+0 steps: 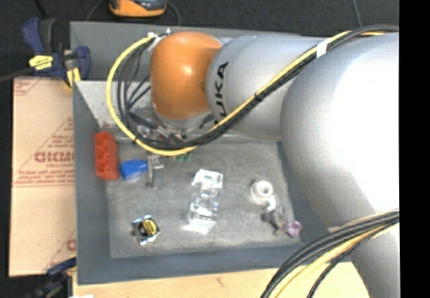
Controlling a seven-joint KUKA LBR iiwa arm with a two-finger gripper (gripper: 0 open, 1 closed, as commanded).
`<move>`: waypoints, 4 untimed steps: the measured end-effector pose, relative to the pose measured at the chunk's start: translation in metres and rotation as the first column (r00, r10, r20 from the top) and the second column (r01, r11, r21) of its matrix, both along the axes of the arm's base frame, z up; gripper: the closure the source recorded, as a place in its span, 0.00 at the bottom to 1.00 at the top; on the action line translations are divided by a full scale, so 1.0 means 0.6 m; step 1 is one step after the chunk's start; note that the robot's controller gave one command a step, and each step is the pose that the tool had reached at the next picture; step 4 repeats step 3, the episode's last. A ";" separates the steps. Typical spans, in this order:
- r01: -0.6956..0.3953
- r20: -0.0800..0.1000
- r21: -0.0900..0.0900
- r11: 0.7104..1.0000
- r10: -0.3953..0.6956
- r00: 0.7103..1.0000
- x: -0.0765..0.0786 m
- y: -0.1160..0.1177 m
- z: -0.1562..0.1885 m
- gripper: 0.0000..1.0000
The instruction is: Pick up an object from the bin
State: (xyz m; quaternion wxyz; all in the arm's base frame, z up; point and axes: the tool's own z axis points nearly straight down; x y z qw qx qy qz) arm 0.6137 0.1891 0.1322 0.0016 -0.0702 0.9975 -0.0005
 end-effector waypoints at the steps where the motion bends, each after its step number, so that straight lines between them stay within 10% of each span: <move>1: 0.062 -0.001 0.004 0.998 -0.062 0.998 0.032 0.040 -0.109 0.00; 2: 0.065 0.004 0.005 0.998 -0.065 0.998 0.034 0.039 -0.101 1.00; 3: 0.095 0.009 0.007 0.995 -0.095 0.995 0.032 0.065 0.251 1.00; 4: 0.095 0.009 0.007 0.995 -0.095 0.995 0.032 0.065 0.251 1.00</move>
Offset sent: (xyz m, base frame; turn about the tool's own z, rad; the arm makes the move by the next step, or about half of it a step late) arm 0.0183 0.0238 -0.0622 0.0644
